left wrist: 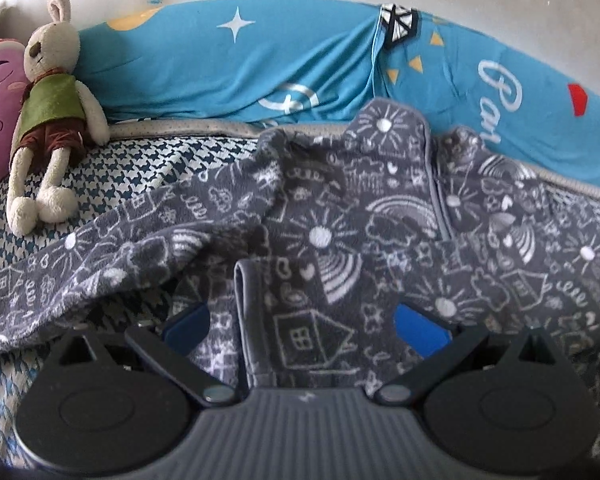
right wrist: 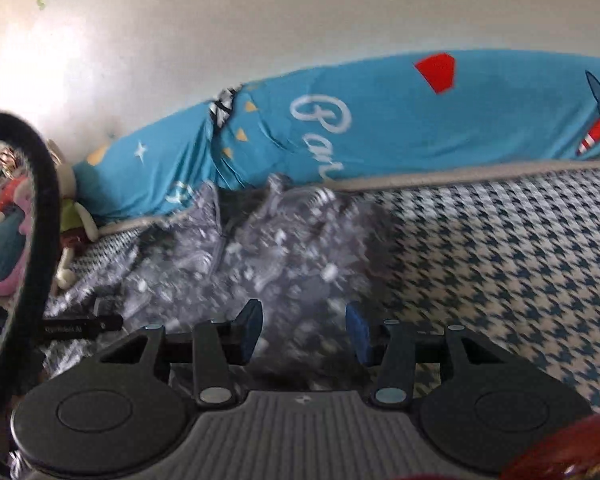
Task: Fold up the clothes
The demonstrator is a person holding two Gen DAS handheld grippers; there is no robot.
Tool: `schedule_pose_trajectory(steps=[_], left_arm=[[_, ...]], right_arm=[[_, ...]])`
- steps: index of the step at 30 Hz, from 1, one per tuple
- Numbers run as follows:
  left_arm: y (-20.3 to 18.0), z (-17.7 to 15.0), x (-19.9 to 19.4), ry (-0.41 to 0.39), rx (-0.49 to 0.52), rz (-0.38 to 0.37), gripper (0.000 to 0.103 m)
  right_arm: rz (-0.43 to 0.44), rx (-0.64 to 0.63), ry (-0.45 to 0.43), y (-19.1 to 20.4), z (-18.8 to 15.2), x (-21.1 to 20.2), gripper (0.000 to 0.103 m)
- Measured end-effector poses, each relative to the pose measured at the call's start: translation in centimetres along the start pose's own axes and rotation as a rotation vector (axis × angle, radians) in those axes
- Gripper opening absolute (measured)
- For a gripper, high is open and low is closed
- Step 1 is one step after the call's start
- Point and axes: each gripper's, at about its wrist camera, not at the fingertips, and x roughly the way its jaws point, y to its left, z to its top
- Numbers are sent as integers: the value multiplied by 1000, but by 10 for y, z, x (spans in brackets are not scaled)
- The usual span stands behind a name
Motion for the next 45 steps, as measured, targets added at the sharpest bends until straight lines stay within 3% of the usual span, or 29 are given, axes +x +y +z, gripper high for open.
schedule_pose_trajectory(steps=[6, 9, 10, 19, 24, 30, 33, 36, 41, 45], left_arm=[[3, -2, 13, 39, -16, 18, 103], [6, -3, 18, 58, -35, 17, 103], [6, -3, 19, 64, -40, 18, 103], [7, -3, 27, 89, -56, 24, 103], [4, -5, 29, 93, -28, 43, 103], [6, -6, 30, 94, -27, 54, 103], [7, -7, 30, 95, -25, 63, 103], [8, -7, 30, 97, -27, 62, 103], [9, -5, 26, 87, -56, 47, 103], [8, -3, 19, 56, -56, 28, 103]], right_arm=[[-21, -76, 93, 2, -16, 13, 48], [-45, -91, 103, 5, -22, 23, 62], [-55, -97, 97, 7, -24, 27, 62], [-217, -14, -56, 3, -19, 44, 62], [-369, -125, -137, 14, -21, 32, 65], [-437, -224, -189, 28, -25, 20, 65], [-468, -230, -114, 24, -27, 26, 70], [-435, -94, -15, 4, -30, 33, 70], [-419, -79, 27, -3, -30, 23, 70], [-373, 24, 18, -12, -26, 5, 70]])
